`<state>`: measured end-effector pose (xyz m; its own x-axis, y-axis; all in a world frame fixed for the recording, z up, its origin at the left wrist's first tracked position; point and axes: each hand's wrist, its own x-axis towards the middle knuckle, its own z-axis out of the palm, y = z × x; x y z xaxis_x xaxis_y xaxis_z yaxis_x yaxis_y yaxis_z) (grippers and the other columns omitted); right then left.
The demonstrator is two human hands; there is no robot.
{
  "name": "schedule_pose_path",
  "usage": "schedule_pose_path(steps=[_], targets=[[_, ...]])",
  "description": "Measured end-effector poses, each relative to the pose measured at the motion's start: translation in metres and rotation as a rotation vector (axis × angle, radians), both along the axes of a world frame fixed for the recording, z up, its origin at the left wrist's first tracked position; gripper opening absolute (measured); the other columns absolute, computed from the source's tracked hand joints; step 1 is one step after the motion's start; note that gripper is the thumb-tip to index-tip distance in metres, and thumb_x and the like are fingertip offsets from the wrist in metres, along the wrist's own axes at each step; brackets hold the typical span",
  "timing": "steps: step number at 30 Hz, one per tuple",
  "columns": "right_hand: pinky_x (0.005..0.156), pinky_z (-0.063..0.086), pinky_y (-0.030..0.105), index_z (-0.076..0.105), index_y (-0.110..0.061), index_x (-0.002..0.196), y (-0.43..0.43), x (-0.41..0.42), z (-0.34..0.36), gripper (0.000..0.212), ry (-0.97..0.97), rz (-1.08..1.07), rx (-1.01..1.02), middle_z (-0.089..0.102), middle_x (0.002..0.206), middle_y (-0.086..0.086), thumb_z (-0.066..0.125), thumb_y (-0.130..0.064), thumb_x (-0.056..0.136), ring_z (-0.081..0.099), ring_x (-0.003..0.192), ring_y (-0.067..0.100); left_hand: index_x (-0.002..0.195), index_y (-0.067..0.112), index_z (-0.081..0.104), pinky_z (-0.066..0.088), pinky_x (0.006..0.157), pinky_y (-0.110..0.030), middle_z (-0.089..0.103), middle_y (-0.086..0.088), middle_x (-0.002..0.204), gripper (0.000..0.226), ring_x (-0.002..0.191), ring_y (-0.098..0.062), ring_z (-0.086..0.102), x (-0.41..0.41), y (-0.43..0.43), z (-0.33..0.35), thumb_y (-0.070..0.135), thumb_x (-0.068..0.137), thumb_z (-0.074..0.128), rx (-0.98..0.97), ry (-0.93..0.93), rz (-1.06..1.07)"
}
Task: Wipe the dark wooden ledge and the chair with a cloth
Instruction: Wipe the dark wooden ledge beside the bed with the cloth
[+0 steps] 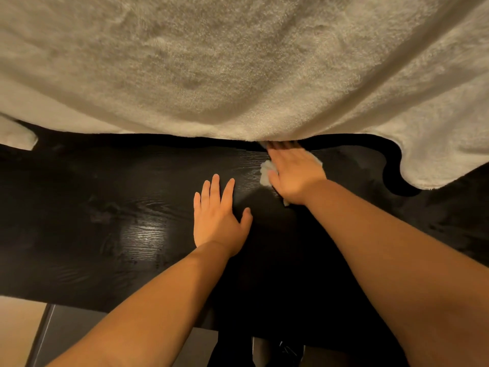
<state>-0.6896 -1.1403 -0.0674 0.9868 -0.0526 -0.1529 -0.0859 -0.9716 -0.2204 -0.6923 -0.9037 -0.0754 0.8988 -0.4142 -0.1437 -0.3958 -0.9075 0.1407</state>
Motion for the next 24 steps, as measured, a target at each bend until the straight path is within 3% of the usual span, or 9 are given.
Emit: schedule_pose_path(steps=[3, 7, 10, 17, 20, 24], targets=[[0.124, 0.024, 0.044, 0.028, -0.014, 0.159, 0.004, 0.007, -0.002, 0.067, -0.036, -0.089, -0.037, 0.035, 0.161, 0.009, 0.032, -0.045, 0.1, 0.031, 0.147, 0.031, 0.166, 0.03, 0.016, 0.007, 0.131, -0.051, 0.004, -0.008, 0.176, 0.081, 0.162, -0.029, 0.001, 0.0, 0.0, 0.0, 0.064, 0.097, 0.041, 0.003, -0.007, -0.004], [0.126, 0.02, 0.043, 0.032, -0.007, 0.158, 0.027, -0.046, -0.003, 0.073, -0.137, 0.054, 0.024, 0.036, 0.161, 0.012, 0.046, -0.041, 0.095, 0.03, 0.151, 0.029, 0.166, 0.03, 0.016, 0.006, 0.131, -0.051, 0.004, -0.007, 0.176, 0.081, 0.162, -0.028, 0.0, 0.0, -0.001, -0.001, 0.063, 0.096, 0.043, -0.006, -0.006, 0.004], [0.126, 0.02, 0.043, 0.026, -0.012, 0.161, 0.011, -0.079, -0.002, 0.081, -0.051, 0.181, -0.02, 0.027, 0.166, 0.007, 0.046, -0.049, 0.092, 0.022, 0.155, 0.024, 0.165, 0.029, 0.018, 0.008, 0.131, -0.051, 0.006, -0.008, 0.175, 0.081, 0.162, -0.029, 0.002, 0.0, 0.0, -0.001, 0.063, 0.096, 0.044, -0.009, -0.017, 0.0], [0.126, 0.016, 0.05, 0.032, -0.005, 0.157, -0.07, -0.047, -0.012, 0.072, -0.033, -0.302, -0.09, 0.042, 0.154, 0.018, 0.038, -0.045, 0.098, 0.034, 0.143, 0.037, 0.165, 0.03, 0.018, 0.006, 0.131, -0.05, 0.006, -0.006, 0.175, 0.079, 0.162, -0.028, 0.002, -0.001, -0.001, -0.001, 0.063, 0.097, 0.042, -0.012, -0.014, 0.011], [0.126, 0.018, 0.047, 0.036, -0.002, 0.153, -0.029, -0.059, -0.011, 0.07, -0.1, -0.28, -0.079, 0.042, 0.152, 0.017, 0.039, -0.041, 0.096, 0.033, 0.145, 0.036, 0.166, 0.03, 0.019, 0.007, 0.131, -0.05, 0.007, -0.006, 0.175, 0.08, 0.162, -0.027, 0.002, -0.001, -0.001, 0.0, 0.063, 0.098, 0.043, -0.02, -0.008, 0.016], [0.127, 0.02, 0.049, 0.028, -0.006, 0.16, -0.025, -0.101, -0.011, 0.078, -0.139, -0.131, -0.043, 0.03, 0.165, 0.013, 0.05, -0.043, 0.095, 0.022, 0.156, 0.029, 0.166, 0.03, 0.019, 0.006, 0.131, -0.05, 0.006, -0.006, 0.175, 0.079, 0.162, -0.027, 0.001, 0.0, 0.0, 0.0, 0.064, 0.098, 0.041, -0.026, -0.009, 0.008]])
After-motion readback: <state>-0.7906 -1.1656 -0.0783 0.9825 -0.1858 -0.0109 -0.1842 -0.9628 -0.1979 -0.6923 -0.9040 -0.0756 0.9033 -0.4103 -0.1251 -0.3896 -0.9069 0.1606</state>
